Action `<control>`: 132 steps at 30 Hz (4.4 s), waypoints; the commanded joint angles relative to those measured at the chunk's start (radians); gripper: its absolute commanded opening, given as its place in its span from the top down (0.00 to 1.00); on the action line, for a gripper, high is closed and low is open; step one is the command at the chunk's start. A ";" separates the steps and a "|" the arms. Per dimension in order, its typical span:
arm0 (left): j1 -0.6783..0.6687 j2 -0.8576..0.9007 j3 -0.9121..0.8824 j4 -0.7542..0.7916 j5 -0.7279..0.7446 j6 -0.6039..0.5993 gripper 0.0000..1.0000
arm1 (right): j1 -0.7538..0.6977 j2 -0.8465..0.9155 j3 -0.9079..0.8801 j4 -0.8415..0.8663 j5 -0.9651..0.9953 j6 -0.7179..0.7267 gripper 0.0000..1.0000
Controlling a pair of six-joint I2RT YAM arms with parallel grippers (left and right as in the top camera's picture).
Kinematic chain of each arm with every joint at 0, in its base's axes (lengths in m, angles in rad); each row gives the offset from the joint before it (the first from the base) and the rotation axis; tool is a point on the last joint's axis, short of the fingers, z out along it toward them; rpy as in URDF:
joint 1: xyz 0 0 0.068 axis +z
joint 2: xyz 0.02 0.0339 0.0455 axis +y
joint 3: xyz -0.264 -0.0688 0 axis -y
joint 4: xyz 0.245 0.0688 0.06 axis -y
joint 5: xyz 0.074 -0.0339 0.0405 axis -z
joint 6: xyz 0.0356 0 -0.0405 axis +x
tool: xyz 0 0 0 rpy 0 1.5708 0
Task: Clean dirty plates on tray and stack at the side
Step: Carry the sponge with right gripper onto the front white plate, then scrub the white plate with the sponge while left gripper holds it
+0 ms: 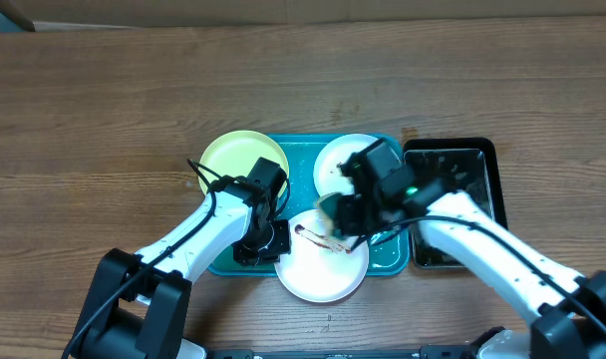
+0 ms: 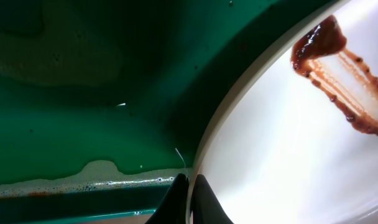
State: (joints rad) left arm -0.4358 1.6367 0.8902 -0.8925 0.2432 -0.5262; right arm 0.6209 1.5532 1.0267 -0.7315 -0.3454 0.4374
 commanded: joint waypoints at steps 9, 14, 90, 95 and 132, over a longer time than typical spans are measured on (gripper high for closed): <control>0.003 -0.005 -0.005 0.004 -0.018 -0.013 0.96 | 0.159 0.125 0.022 0.128 -0.016 0.326 0.96; 0.003 -0.005 -0.005 0.004 -0.018 -0.013 0.96 | 0.187 0.183 0.022 0.156 -0.015 0.325 0.96; 0.003 -0.005 -0.005 0.010 -0.014 -0.013 0.96 | 0.226 0.305 0.040 0.159 0.067 0.026 0.96; 0.003 -0.005 -0.005 0.011 -0.014 -0.013 0.96 | 0.239 0.305 0.040 0.171 0.037 0.024 0.96; 0.002 -0.005 -0.005 -0.004 -0.015 -0.013 0.96 | 0.206 0.306 0.021 -0.019 0.517 0.543 0.96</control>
State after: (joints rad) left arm -0.4389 1.6363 0.8883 -0.8822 0.2623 -0.5278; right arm 0.8463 1.8240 1.0916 -0.6796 0.0742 0.9623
